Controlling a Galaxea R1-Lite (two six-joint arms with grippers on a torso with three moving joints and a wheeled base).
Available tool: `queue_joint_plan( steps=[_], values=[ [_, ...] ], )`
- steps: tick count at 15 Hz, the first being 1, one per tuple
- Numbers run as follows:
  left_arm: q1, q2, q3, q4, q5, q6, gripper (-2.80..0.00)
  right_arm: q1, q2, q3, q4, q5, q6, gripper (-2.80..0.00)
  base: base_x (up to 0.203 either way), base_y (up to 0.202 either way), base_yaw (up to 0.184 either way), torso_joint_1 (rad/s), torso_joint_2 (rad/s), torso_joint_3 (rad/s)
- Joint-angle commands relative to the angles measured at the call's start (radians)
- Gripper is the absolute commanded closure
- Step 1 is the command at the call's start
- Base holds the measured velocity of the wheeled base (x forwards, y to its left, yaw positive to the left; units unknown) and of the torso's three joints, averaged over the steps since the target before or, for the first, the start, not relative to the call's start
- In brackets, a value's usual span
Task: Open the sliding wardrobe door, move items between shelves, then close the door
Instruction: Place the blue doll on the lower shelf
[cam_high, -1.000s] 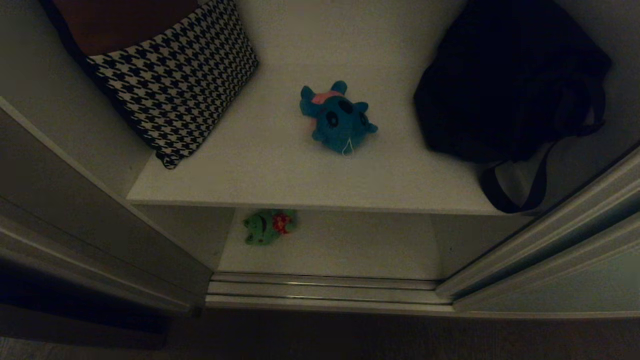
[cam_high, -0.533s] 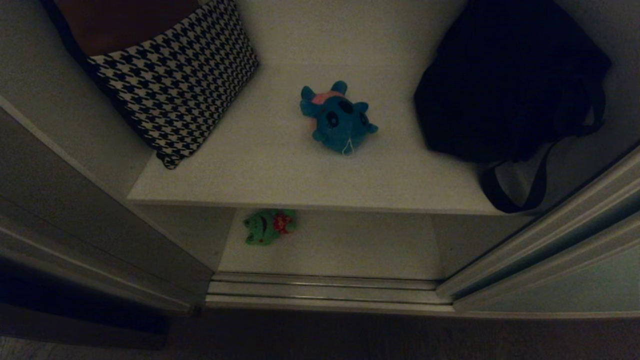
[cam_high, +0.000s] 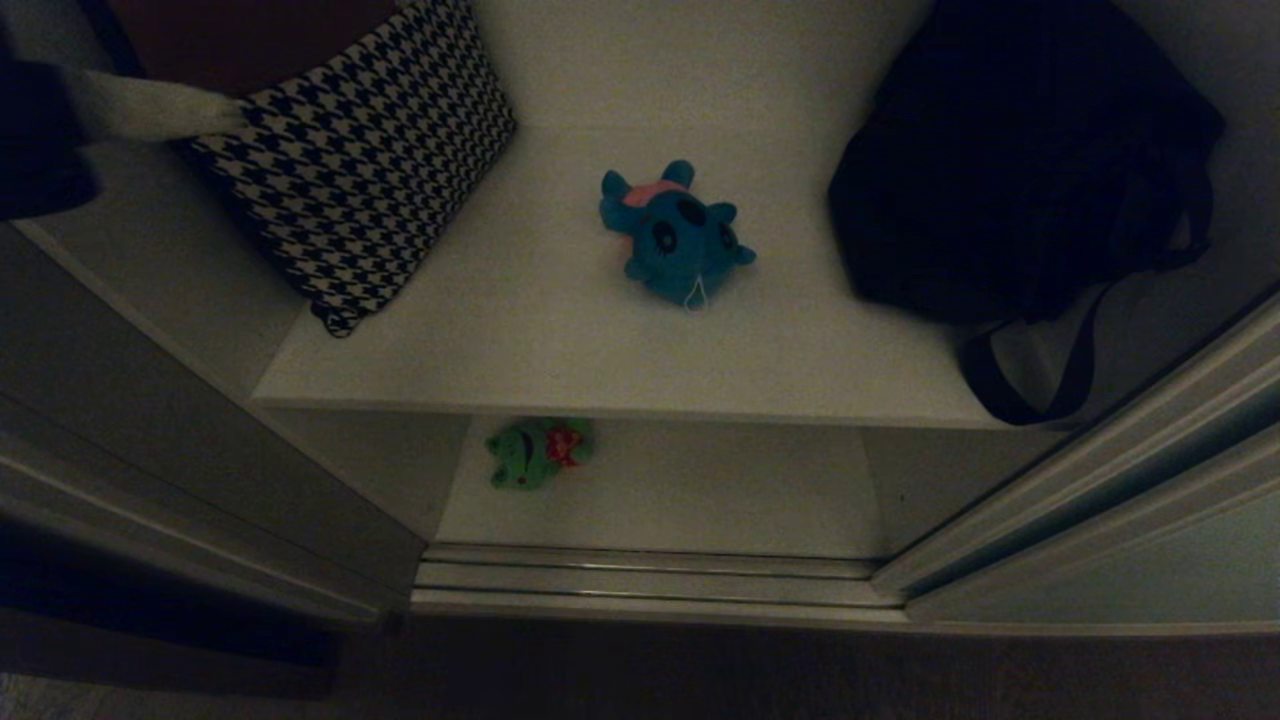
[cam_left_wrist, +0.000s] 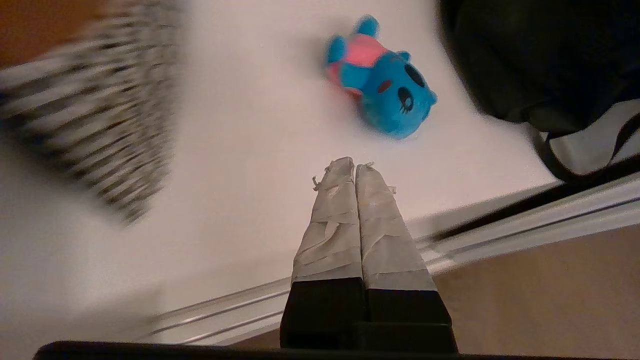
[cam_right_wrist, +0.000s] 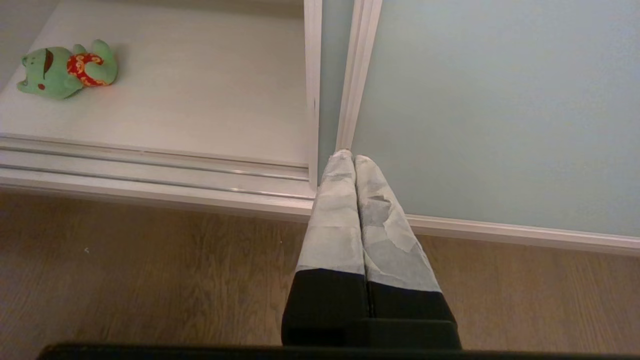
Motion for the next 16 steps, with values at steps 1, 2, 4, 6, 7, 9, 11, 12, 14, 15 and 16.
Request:
queue_joint_plan(
  steps=[1, 2, 4, 6, 7, 9, 11, 12, 14, 15, 16],
  values=[
    [-0.088, 0.28, -0.146, 0.0, 0.021, -0.02, 0.0, 0.0, 0.0, 0.0, 0.0, -0.001, -0.002, 0.0, 0.0, 0.0, 0.0, 0.0, 0.0, 0.0],
    [-0.125, 0.356, -0.222, -0.001, 0.046, -0.044, -2.8, 0.0, 0.0, 0.0, 0.0, 0.001, 0.0, 0.0, 0.0, 0.0, 0.0, 0.0, 0.0, 0.0],
    [-0.187, 0.497, -0.355, -0.004, 0.105, -0.099, -2.8, 0.0, 0.0, 0.0, -0.002, -0.001, 0.0, 0.0, 0.0, 0.0, 0.0, 0.0, 0.0, 0.0],
    [-0.24, 0.623, -0.447, -0.017, 0.185, -0.155, -2.8, 0.0, 0.0, 0.0, 0.0, -0.001, -0.002, 0.0, 0.0, 0.0, 0.0, 0.0, 0.0, 0.0],
    [-0.265, 0.682, -0.488, -0.025, 0.235, -0.188, -2.8, 0.0, 0.0, 0.0, 0.0, 0.001, 0.0, 0.0, 0.0, 0.0, 0.0, 0.0, 0.0, 0.0],
    [-0.314, 0.778, -0.528, -0.074, 0.329, -0.25, -2.8, 0.0, 0.0, 0.0, 0.0, 0.001, -0.002, 0.0, 0.0, 0.0, 0.0, 0.0, 0.0, 0.0],
    [-0.358, 0.839, -0.538, -0.172, 0.391, -0.322, -2.8, 0.0, 0.0, 0.0, 0.0, 0.001, 0.0, 0.0, 0.0, 0.0, 0.0, 0.0, 0.0, 0.0],
    [-0.366, 0.848, -0.539, -0.2, 0.397, -0.337, -2.8, 0.0, 0.0, 0.0, 0.0, 0.001, 0.0, 0.0, 0.0, 0.0, 0.0, 0.0, 0.0, 0.0],
    [-0.368, 0.864, -0.538, -0.261, 0.395, -0.356, -2.8, 0.0, 0.0, 0.0, -0.001, -0.001, -0.001, 0.0, 0.0, 0.0, 0.0, 0.0, 0.0, 0.0],
    [-0.368, 0.875, -0.538, -0.279, 0.395, -0.363, -2.8, 0.0, 0.0, 0.0, 0.0, -0.001, 0.0, 0.0, 0.0, 0.0, 0.0, 0.0, 0.0, 0.0],
    [-0.368, 0.891, -0.538, -0.287, 0.395, -0.359, -2.8, 0.0, 0.0, 0.0, 0.0, 0.0, 0.0, 0.0, 0.0, 0.0, 0.0, 0.0, 0.0, 0.0]
  ],
)
